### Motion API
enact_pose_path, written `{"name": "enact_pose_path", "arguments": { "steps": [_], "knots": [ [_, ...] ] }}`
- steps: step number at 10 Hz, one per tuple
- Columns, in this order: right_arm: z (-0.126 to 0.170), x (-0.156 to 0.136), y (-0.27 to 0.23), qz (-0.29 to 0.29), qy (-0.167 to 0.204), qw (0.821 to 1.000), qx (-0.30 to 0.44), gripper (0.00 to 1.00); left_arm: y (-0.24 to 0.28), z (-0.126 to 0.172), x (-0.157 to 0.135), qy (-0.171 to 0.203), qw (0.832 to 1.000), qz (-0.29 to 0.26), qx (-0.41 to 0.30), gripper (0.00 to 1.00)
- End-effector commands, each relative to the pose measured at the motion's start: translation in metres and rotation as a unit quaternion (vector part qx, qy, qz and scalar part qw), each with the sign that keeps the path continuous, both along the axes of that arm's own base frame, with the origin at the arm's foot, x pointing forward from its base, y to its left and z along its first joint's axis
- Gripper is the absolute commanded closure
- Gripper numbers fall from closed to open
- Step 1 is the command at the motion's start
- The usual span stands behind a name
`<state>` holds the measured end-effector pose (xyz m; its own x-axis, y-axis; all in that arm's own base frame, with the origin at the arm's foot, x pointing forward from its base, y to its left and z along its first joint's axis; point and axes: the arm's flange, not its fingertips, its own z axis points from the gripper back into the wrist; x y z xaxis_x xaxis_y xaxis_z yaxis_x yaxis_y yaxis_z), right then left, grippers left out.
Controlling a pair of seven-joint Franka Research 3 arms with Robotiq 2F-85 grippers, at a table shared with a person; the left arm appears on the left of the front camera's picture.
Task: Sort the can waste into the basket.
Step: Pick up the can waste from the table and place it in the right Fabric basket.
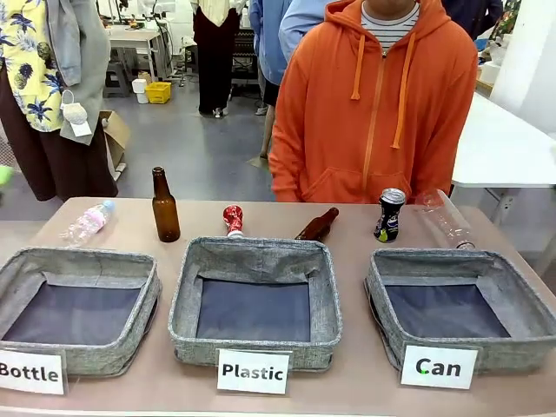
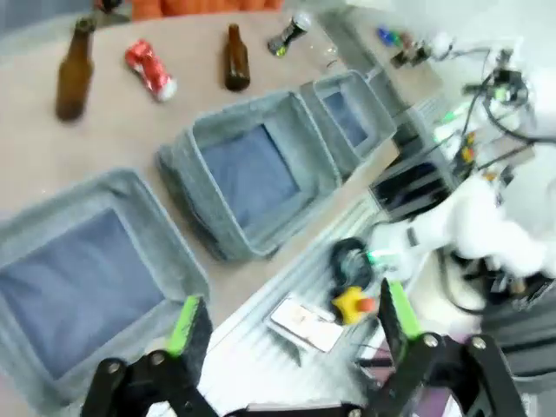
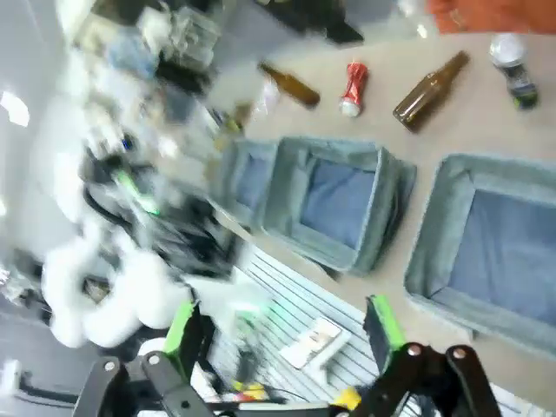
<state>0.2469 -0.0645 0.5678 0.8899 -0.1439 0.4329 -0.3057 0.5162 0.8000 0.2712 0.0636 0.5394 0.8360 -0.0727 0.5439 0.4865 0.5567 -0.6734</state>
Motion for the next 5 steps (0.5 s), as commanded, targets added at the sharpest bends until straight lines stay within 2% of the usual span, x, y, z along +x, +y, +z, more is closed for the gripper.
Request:
{"name": "enact_pose_path", "arguments": {
  "steps": [1, 2, 3, 5],
  "knots": [
    [-0.038, 0.01, -0.051, -0.064, 0.023, 0.993, 0.099, 0.0, 0.046, -0.055, 0.013, 0.068, 0.99, 0.068, -0.102, 0.0],
    [-0.059, 0.009, -0.082, -0.103, 0.035, 0.983, 0.15, 0.0, 0.068, -0.08, 0.011, 0.102, 0.976, 0.106, -0.158, 0.0],
    [-0.085, 0.009, -0.111, -0.156, 0.058, 0.969, 0.184, 0.0, 0.087, -0.102, 0.004, 0.12, 0.959, 0.15, -0.207, 0.0],
    [-0.124, 0.011, -0.145, -0.217, 0.09, 0.948, 0.212, 0.0, 0.097, -0.129, -0.007, 0.145, 0.926, 0.21, -0.279, 0.0]
  ]
}}
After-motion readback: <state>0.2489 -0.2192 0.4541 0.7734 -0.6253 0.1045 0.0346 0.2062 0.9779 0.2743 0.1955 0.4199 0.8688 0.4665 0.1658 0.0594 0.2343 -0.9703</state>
